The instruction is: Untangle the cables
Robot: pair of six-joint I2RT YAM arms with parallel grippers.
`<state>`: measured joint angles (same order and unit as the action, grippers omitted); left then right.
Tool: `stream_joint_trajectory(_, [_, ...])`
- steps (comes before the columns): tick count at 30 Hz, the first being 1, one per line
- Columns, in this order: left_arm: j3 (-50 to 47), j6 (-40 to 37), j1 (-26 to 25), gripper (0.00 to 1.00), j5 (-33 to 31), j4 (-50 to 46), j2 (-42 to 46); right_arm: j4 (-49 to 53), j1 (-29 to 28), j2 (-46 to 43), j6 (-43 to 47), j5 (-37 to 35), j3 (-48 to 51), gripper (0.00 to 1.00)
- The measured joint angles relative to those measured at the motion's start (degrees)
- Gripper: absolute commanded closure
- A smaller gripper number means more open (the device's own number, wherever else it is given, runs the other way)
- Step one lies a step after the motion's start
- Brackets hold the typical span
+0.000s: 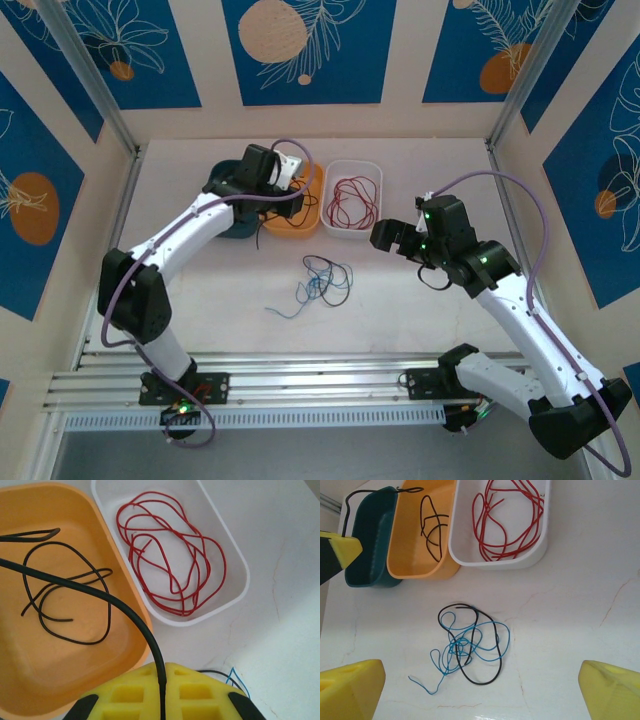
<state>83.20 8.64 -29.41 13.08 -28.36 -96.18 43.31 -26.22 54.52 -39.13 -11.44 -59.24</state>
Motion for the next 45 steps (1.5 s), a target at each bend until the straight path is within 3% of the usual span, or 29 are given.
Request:
stream_joint_trajectory(11, [0.1,-3.3,-4.6,1.00,-5.7,-2.3,4.2,0.0,0.4,-0.2,0.0,-0.3,0.0,0.01])
stream_joint_trajectory(19, [0.0,-12.3,-4.8,1.00,-16.2,4.3,7.6,0.0,0.4,0.0,0.0,-0.1,0.0,0.01])
stream_joint_trajectory(26, [2.5,-18.0,-4.8,1.00,-20.0,6.8,7.4,0.0,0.4,-1.9,0.0,-0.1,0.0,0.01])
stream_joint_trajectory(32, [6.3,-17.5,-4.8,1.00,-20.0,5.3,7.0,0.2,0.4,-2.3,-0.4,-0.2,0.1,0.01])
stream_joint_trajectory(45, [6.5,-8.7,-4.8,1.00,-13.8,-3.7,7.0,0.9,0.7,-2.0,-1.6,-0.4,1.0,0.01])
